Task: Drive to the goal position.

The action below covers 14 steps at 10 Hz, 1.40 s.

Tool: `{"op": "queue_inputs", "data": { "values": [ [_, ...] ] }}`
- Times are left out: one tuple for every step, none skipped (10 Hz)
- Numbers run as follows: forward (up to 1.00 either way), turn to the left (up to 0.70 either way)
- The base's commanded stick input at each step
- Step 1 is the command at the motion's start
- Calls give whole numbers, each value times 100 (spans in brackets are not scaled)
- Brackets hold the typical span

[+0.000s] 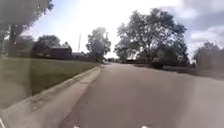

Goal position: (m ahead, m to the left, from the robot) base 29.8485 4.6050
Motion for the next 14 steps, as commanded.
{"op": "queue_inputs", "data": {
  "values": [
    [100,0],
    [100,0],
    [100,0],
    [100,0],
    [100,7],
    [100,13],
    [100,0],
    [100,0],
    [100,0],
    [100,0],
    [100,0],
    [100,0],
    [100,0],
    [100,0]
  ]
}}
